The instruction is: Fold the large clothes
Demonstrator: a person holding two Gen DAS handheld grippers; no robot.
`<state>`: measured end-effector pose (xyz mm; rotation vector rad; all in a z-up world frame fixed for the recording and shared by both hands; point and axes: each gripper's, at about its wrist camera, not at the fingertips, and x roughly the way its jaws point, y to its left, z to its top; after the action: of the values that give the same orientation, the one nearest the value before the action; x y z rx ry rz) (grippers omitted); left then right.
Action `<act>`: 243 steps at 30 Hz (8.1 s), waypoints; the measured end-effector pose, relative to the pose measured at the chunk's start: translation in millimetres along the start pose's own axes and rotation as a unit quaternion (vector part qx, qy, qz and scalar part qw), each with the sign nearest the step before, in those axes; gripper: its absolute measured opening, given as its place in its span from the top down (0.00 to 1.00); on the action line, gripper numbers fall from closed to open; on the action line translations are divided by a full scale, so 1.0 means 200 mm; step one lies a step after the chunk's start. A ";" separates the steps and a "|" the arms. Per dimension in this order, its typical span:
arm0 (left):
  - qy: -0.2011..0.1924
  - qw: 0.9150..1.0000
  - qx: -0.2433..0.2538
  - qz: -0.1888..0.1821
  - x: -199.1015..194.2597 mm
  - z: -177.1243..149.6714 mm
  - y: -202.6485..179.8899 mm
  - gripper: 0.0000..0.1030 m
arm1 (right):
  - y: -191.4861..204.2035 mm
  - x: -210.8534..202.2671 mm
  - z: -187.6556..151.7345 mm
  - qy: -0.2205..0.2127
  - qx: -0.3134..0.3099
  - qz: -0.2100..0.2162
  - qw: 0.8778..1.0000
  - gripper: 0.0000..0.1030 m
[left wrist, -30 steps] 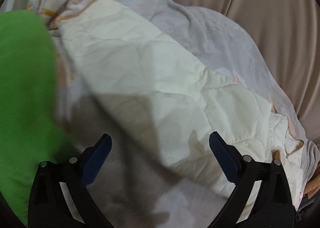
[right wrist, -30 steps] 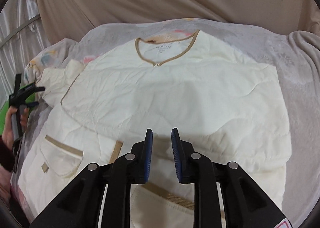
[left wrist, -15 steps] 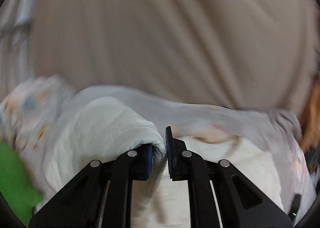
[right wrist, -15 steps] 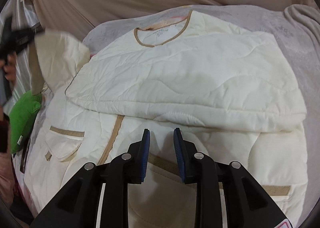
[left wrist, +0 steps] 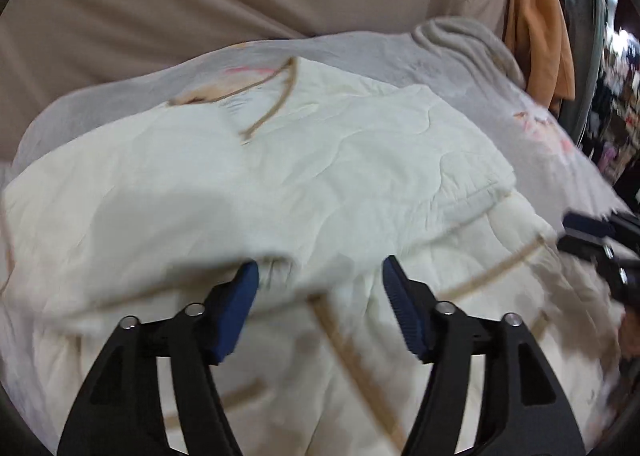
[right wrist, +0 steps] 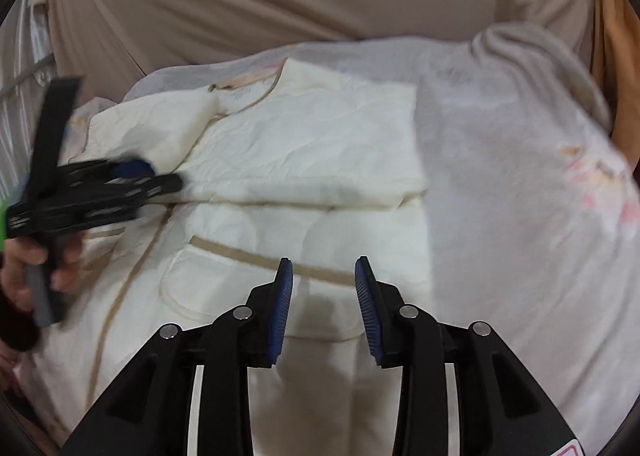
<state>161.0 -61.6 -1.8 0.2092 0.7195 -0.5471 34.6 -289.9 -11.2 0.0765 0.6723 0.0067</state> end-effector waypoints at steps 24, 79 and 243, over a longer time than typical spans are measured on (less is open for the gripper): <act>0.032 0.965 -0.208 0.157 -0.14 -0.50 0.96 0.33 | 1.53 0.77 0.59 0.054 -0.208 0.213 0.953 0.94; -0.024 0.955 -0.259 0.144 0.01 -0.31 0.94 0.84 | -0.33 0.39 0.20 -0.001 0.211 0.030 0.977 0.87; -0.004 0.965 -0.141 0.223 0.09 -0.23 0.73 0.21 | 0.00 0.48 0.08 0.052 0.070 0.004 0.996 1.00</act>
<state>223.9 70.3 -47.9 0.0967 0.7072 -0.0142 119.6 -288.9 -57.3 0.2150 0.7756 -0.0288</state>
